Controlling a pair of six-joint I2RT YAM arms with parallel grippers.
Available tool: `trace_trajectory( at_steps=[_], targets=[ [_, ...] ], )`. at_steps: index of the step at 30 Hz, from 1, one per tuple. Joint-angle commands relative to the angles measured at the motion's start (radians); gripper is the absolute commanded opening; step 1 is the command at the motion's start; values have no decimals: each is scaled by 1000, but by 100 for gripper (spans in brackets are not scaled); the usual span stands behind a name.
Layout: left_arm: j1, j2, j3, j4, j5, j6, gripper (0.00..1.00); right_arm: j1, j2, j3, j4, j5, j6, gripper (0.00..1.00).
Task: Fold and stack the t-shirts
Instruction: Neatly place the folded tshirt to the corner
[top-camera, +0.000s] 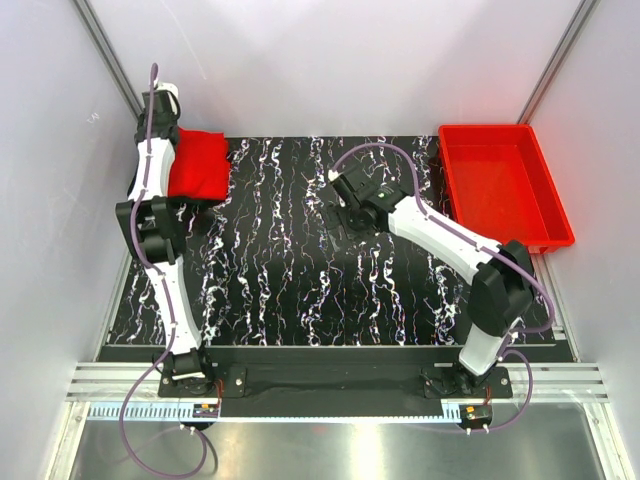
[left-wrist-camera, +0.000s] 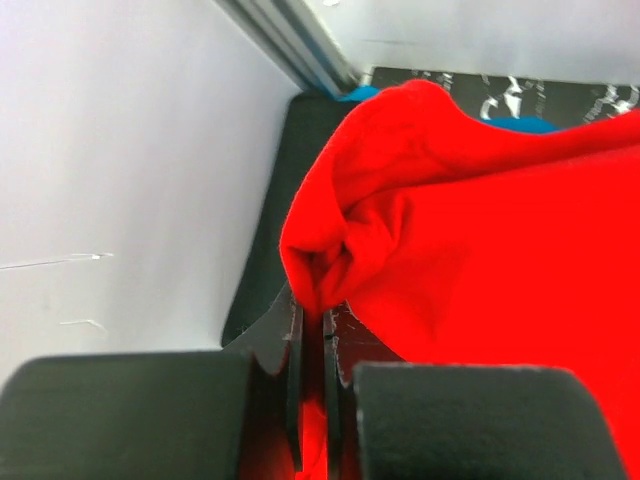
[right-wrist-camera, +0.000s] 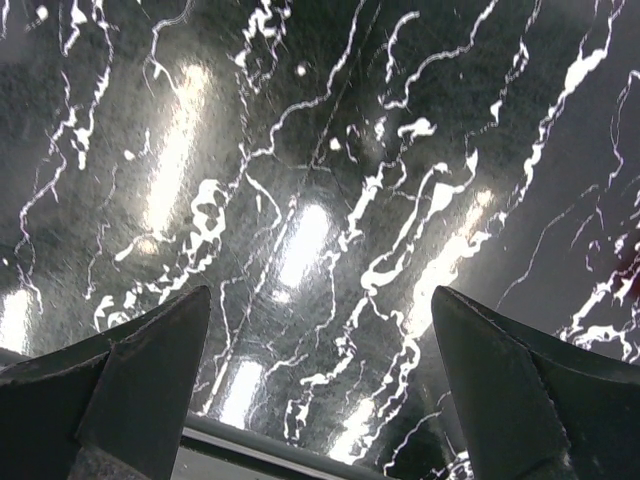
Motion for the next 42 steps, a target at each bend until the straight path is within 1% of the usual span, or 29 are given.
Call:
trace_trajectory(
  at_steps=[1, 6, 9, 13, 18, 21, 30, 34, 42],
  targets=[
    [24, -80, 42, 93, -46, 8, 0, -12, 26, 71, -8, -15, -16, 100],
    [24, -154, -39, 102, -63, 40, 0, -18, 36, 91, 13, -33, -35, 100],
    [24, -194, -81, 104, -72, 54, 0, -22, 16, 68, 29, -47, -39, 100],
    [24, -235, -102, 104, -82, 66, 0, -26, -4, 47, 35, -56, -40, 100],
    [25, -244, -116, 108, -79, 69, 0, -33, -20, 40, 32, -58, -43, 100],
    [24, -217, -115, 110, -71, 73, 0, -39, -18, 39, 32, -55, -46, 100],
    [28, -102, -27, 135, -57, 88, 0, -61, -3, 36, 9, -56, -40, 100],
    [28, -25, 19, 145, -51, 97, 0, -76, 19, 44, 0, -73, -29, 100],
    [44, 76, 72, 230, -85, 114, 0, -99, 58, 68, -25, -88, -16, 100]
  ],
)
